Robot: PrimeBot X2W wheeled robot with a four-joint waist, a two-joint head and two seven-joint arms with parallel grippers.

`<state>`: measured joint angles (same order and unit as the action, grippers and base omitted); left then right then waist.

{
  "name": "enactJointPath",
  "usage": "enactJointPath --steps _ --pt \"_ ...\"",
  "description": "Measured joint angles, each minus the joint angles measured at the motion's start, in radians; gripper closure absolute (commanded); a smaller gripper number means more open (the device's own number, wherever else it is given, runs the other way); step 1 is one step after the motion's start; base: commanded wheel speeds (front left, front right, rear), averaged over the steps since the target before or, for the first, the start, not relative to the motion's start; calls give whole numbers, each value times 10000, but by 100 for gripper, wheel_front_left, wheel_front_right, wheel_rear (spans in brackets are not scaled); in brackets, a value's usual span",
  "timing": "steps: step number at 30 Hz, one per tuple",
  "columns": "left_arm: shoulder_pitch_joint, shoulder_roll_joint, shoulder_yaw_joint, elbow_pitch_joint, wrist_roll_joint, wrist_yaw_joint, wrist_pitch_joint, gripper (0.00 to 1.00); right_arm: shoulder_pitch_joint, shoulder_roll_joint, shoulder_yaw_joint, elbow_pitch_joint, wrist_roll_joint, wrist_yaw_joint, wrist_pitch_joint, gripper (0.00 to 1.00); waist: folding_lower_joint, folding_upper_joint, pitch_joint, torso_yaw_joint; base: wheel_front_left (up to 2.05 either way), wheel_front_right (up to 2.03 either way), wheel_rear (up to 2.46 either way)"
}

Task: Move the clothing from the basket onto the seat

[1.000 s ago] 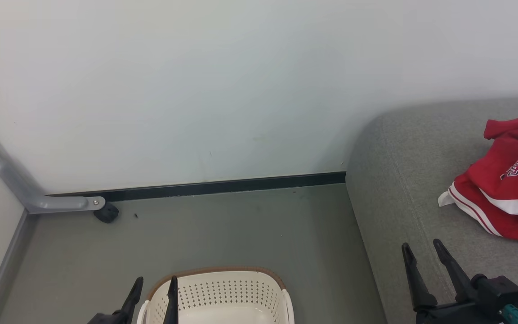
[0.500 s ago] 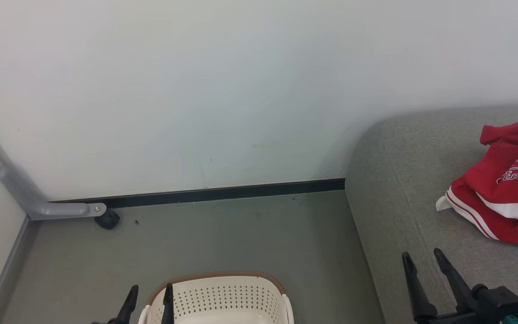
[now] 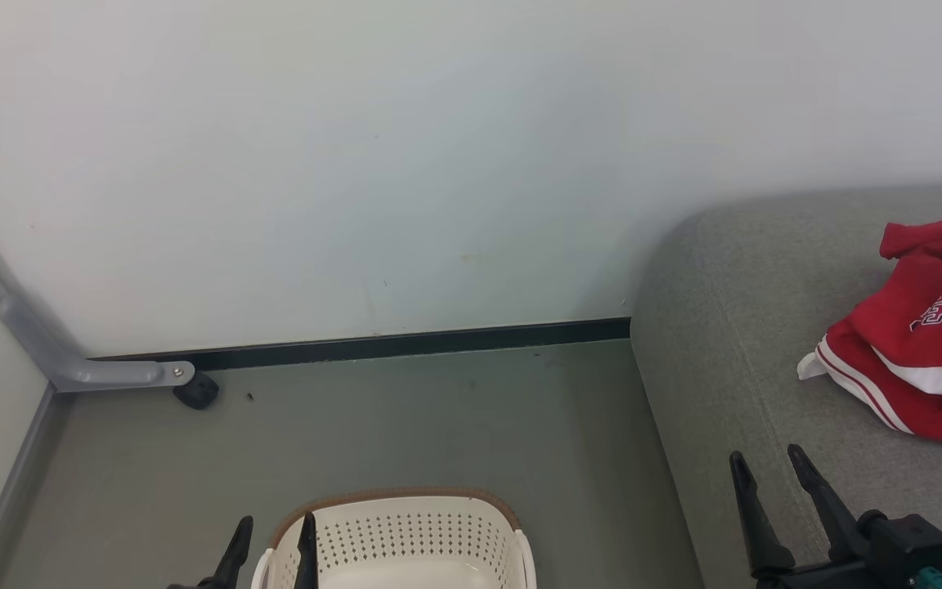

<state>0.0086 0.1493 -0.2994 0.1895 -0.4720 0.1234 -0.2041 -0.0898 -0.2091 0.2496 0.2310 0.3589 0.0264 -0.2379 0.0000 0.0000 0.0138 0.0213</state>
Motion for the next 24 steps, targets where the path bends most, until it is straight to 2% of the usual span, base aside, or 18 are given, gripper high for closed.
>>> enactJointPath --steps 19,20,24 --pt "0 -96 59 -17 337 0 88 0 2 -58 -17 -230 2 -59 171 0 0 0 94 80 0 0 0" --pt "0 -105 63 -17 337 0 88 100 2 -59 -17 -236 2 -59 174 100 0 1 92 84 0 0 0" --pt "94 -186 -15 395 336 -2 94 100 221 146 73 188 13 -58 180 100 0 1 92 85 0 0 0"
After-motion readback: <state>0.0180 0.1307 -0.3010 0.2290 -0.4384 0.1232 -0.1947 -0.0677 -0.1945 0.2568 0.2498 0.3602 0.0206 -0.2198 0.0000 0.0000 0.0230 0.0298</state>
